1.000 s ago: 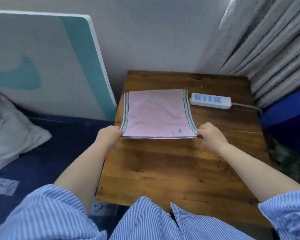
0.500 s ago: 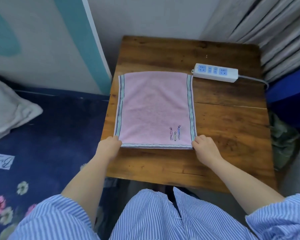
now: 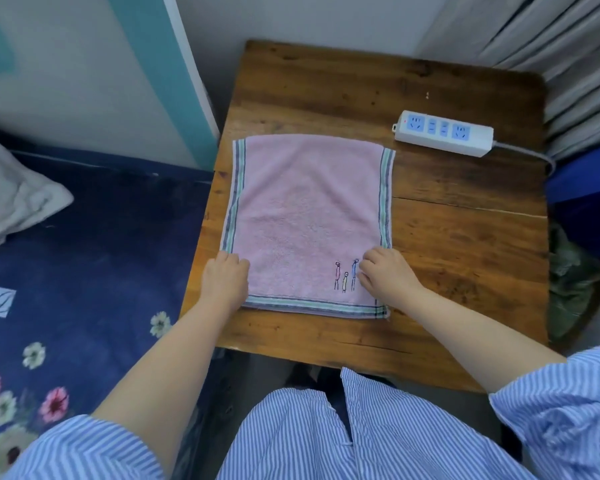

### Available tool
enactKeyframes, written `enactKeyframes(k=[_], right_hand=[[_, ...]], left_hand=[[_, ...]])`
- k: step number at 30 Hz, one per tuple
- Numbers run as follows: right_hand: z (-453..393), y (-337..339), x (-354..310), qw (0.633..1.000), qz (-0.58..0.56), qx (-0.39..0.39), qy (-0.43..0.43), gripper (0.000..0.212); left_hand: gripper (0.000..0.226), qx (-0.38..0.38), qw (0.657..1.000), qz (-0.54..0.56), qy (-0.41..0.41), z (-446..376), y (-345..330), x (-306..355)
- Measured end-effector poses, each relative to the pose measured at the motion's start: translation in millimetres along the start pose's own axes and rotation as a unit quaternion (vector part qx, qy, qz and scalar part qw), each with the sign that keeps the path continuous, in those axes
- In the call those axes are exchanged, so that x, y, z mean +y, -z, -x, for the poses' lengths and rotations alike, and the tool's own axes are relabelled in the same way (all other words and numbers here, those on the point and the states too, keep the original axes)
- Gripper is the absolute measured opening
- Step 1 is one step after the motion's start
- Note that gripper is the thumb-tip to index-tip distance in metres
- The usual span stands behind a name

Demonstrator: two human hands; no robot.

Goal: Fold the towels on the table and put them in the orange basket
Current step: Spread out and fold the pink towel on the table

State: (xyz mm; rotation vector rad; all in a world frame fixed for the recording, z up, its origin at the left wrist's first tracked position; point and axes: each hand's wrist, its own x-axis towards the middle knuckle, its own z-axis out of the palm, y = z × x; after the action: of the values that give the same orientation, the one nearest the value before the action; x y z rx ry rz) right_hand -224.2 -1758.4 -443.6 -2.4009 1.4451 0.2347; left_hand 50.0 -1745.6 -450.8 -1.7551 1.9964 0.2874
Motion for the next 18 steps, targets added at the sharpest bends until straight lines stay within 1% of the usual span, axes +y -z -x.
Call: enactKeyframes(k=[2, 4, 7, 10, 13, 15, 18], right_hand=[[-25.0, -0.9, 0.5, 1.000, -0.023, 0.007, 0.001, 0.018], [-51.5, -3.4, -0.4, 1.000, -0.020, -0.018, -0.008, 0.033], [-88.7, -8.5, 1.4, 0.998, -0.046, -0.030, -0.042, 0.049], [-119.5, -14.5, 8.1, 0.996, -0.057, -0.047, -0.050, 0.055], [-133.6, -18.9, 16.9, 0.997, -0.041, -0.056, -0.023, 0.058], [-139.0, -24.7, 24.8, 0.997, -0.033, -0.069, 0.006, 0.060], [-138.2, -33.3, 39.8, 0.997, -0.018, -0.060, 0.045, 0.062]], left_hand=[[0.027, 0.017, 1.000, 0.024, -0.003, -13.8, 7.7, 7.3], [0.032, 0.035, 0.996, 0.079, 0.006, -28.8, 13.9, 14.4], [0.035, 0.059, 0.982, 0.174, 0.030, -61.0, 23.5, 27.8], [0.042, 0.077, 0.971, 0.224, 0.045, -97.1, 25.4, 40.1], [0.049, 0.085, 0.965, 0.242, 0.048, -124.4, 24.2, 51.7], [0.051, 0.083, 0.968, 0.234, 0.044, -140.5, 17.4, 57.8], [0.055, 0.082, 0.975, 0.205, 0.030, -150.4, 5.3, 60.6]])
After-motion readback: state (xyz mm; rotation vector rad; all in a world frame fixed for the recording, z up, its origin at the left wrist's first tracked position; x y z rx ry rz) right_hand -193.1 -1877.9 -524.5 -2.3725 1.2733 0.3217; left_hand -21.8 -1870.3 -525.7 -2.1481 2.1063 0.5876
